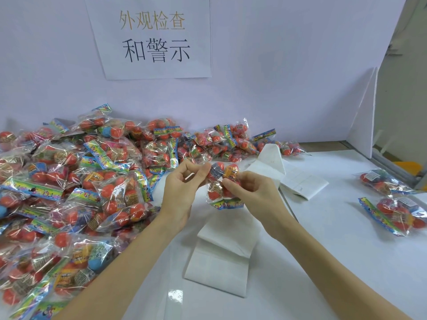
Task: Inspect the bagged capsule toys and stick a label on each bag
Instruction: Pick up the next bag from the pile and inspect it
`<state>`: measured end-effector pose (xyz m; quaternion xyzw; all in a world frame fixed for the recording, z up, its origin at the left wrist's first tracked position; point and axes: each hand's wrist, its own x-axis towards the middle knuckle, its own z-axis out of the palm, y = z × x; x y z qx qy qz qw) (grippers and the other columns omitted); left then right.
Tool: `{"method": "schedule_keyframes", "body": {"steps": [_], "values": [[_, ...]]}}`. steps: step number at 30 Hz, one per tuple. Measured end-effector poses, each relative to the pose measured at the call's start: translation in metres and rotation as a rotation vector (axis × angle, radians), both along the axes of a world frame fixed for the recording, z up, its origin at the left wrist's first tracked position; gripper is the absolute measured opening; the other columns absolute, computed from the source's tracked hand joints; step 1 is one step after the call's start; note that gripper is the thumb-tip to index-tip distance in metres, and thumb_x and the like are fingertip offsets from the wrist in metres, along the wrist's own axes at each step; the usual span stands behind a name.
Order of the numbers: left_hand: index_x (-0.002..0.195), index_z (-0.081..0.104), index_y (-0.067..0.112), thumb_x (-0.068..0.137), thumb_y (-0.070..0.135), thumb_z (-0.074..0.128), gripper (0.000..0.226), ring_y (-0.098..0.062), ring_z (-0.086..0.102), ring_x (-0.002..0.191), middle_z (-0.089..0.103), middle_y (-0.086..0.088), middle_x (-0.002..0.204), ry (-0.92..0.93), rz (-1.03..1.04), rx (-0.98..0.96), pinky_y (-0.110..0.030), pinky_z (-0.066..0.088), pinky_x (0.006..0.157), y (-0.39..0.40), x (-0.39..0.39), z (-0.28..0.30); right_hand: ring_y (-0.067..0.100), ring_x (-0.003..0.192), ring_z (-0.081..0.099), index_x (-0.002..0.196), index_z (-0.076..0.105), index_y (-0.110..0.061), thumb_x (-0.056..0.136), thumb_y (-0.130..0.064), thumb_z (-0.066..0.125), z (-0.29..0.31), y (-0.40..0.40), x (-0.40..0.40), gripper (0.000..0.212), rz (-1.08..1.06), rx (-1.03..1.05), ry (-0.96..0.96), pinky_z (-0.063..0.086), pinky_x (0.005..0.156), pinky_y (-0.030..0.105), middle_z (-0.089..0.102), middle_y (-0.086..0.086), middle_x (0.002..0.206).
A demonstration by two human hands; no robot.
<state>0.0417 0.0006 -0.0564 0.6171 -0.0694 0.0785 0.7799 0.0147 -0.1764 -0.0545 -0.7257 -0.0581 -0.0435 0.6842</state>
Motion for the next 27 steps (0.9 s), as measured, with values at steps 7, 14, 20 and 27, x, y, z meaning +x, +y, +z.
{"method": "schedule_keyframes", "body": {"steps": [7,14,20,27], "values": [[0.116,0.076,0.018,0.086,0.036,0.082,0.036,-0.019,0.07,0.091,0.078,-0.007,0.104,0.049,-0.127,0.095,-0.025,0.056,0.077,-0.002,-0.003,0.002,0.019,0.086,0.078,0.108,0.073,-0.021,0.083,-0.034,0.087,-0.002,-0.001,-0.001,0.032,0.046,-0.123,-0.025,0.062,0.076,0.035,0.08,0.002,0.092],[0.11,0.076,0.004,0.1,0.018,0.066,0.02,-0.02,0.067,0.081,0.074,-0.011,0.095,0.075,-0.087,0.098,-0.028,0.057,0.071,0.003,-0.001,0.007,0.035,0.099,0.077,0.113,0.073,-0.008,0.076,-0.042,0.084,0.008,-0.008,0.001,0.051,0.001,0.229,0.097,0.056,0.101,0.057,0.08,0.014,0.104],[0.098,0.076,0.003,0.097,0.019,0.071,0.017,-0.019,0.068,0.088,0.075,-0.012,0.094,0.055,-0.043,0.173,-0.036,0.057,0.088,0.005,-0.001,0.004,0.033,0.091,0.078,0.102,0.073,-0.005,0.098,-0.04,0.069,0.006,-0.008,0.003,0.035,-0.1,0.174,0.076,0.064,0.088,0.046,0.08,0.013,0.096],[0.084,0.065,0.005,0.089,0.039,0.074,0.036,-0.021,0.067,0.081,0.071,-0.01,0.086,0.036,-0.212,0.095,-0.032,0.058,0.077,0.004,-0.001,0.002,0.024,0.07,0.051,0.085,0.055,0.01,0.102,-0.034,0.066,0.007,-0.006,0.001,0.048,-0.193,-0.025,-0.126,0.042,0.066,0.042,0.056,0.034,0.08]]}}
